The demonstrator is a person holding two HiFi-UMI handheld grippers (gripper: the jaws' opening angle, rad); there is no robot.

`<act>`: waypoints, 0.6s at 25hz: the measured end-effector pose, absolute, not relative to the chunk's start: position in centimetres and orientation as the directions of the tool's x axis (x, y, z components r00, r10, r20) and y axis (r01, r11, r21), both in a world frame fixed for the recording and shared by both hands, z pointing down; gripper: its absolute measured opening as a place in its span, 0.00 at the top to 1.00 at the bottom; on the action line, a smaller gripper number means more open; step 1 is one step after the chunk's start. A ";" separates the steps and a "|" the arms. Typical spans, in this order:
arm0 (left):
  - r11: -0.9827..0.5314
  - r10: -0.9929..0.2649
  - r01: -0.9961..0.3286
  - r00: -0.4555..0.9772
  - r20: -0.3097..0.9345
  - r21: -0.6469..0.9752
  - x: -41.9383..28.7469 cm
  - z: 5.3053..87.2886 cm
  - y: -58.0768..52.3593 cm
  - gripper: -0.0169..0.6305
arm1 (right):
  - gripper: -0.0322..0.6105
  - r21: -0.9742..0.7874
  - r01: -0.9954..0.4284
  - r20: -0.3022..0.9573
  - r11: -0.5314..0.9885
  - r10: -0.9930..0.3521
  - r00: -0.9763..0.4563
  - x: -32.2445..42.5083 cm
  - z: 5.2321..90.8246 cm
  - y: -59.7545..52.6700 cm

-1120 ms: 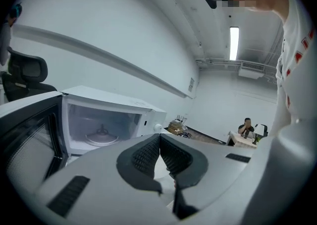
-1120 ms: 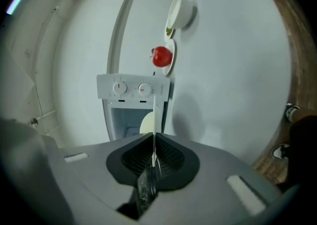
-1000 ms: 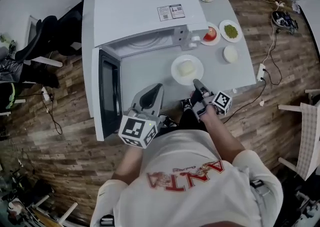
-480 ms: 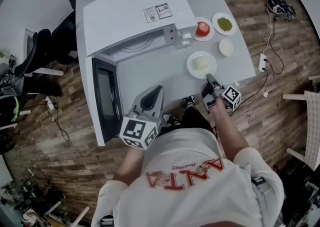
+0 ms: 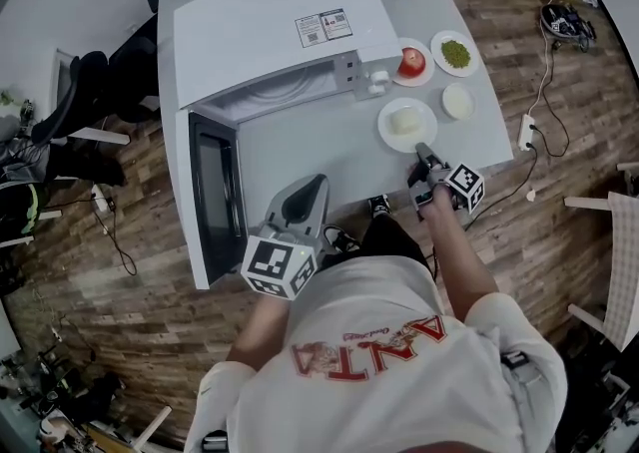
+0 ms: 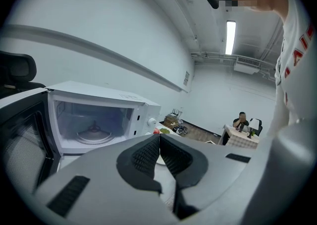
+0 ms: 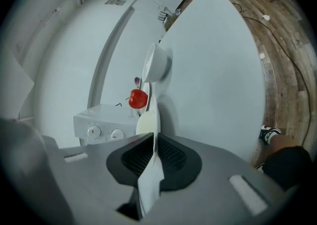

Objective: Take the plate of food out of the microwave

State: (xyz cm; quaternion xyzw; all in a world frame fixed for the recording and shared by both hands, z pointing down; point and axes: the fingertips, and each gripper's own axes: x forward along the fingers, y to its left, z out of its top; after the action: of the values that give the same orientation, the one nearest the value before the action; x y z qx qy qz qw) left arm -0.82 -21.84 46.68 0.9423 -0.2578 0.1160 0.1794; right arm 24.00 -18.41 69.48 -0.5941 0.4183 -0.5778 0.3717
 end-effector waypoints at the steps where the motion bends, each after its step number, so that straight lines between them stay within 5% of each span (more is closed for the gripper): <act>1: -0.800 -0.445 -0.529 0.839 0.312 0.282 -0.9 46.7 -21.8 0.96 | 0.92 -0.921 -0.075 0.385 -0.383 -0.922 -0.024 24.0 69.4 -18.4; 7: -0.792 -0.449 -0.533 0.839 0.307 0.297 -1.2 46.8 -21.9 0.96 | 0.75 -0.873 -0.213 0.467 -0.439 -0.878 -0.102 23.1 69.6 -18.7; 10: -0.792 -0.448 -0.533 0.839 0.308 0.299 -1.4 46.8 -21.7 0.96 | 0.66 -0.805 -0.395 0.539 -0.442 -0.823 -0.179 21.7 69.7 -18.8; 15: -0.790 -0.447 -0.532 0.840 0.306 0.306 -1.5 47.0 -21.5 0.96 | 0.65 -0.572 -0.732 0.709 -0.369 -0.671 -0.217 20.0 70.3 -18.1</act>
State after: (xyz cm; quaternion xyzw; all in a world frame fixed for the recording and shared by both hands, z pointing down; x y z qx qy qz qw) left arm -1.49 -21.55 46.97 0.9397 -0.2605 0.1093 0.1929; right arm 20.04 -18.10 70.29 -0.6252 0.5612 -0.5417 -0.0284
